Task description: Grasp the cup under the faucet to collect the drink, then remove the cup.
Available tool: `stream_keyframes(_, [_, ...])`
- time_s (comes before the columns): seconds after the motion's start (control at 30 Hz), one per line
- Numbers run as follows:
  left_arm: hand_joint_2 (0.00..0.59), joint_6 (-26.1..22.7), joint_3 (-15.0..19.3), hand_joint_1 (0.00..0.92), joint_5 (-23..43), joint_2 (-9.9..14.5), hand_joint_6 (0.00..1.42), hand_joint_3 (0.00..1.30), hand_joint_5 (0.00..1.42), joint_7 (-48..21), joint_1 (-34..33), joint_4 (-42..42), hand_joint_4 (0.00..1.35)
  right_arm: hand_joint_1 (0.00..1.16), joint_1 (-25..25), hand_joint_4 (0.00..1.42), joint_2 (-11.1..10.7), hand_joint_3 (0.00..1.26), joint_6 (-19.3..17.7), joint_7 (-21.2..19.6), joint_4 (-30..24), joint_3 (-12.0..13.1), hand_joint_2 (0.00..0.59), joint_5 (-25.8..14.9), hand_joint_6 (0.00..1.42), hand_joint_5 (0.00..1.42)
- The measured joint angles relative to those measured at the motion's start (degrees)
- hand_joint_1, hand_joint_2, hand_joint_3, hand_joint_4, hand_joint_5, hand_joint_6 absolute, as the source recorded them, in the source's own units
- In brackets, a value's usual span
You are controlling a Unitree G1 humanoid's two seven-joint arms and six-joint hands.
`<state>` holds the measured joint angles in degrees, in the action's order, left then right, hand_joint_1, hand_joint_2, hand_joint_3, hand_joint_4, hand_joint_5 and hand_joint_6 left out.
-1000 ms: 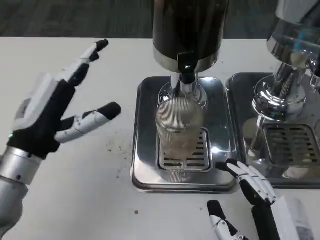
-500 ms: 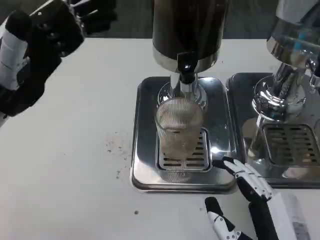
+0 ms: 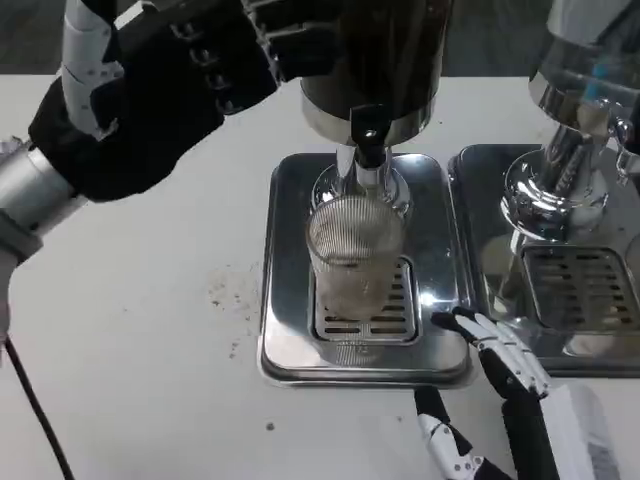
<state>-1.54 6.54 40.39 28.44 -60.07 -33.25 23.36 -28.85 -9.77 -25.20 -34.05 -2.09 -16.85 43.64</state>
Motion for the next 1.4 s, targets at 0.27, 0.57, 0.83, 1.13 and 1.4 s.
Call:
stream_keyframes(0.27, [0.092,0.6,0.1,0.0,-6.3,-4.2,0.09,0.19,0.18,-0.9,-4.8,7.8,0.13,0.39,-0.7,0.19,0.9,0.29,0.3,-1.6,0.1,-0.4,0.407,0.1,0.27,0.17])
stream_keyframes(0.57, [0.093,5.8,-0.9,0.0,-12.6,-7.3,0.04,0.14,0.11,-2.4,-5.7,11.4,0.06,0.38,-0.6,0.19,1.5,0.3,0.5,-3.3,1.6,-0.6,0.413,0.1,0.27,0.17])
stream_keyframes(0.83, [0.093,8.8,-1.9,0.0,-16.9,-9.5,0.03,0.13,0.1,-2.6,-5.7,13.0,0.05,0.37,-0.7,0.2,1.3,0.3,0.5,-4.2,1.6,-1.4,0.414,0.1,0.27,0.17])
stream_keyframes(1.13, [0.093,12.3,-2.8,0.0,-20.5,-9.6,0.03,0.13,0.1,-3.0,-5.7,16.7,0.04,0.37,-1.1,0.2,1.0,0.3,0.5,-4.2,1.6,-1.6,0.414,0.1,0.27,0.17])
stream_keyframes(1.4, [0.093,16.0,-2.8,0.0,-20.8,-9.6,0.03,0.12,0.1,-3.1,-5.8,19.1,0.05,0.37,-1.1,0.2,0.7,0.3,0.5,-4.2,1.6,-1.6,0.414,-0.2,0.23,0.17])
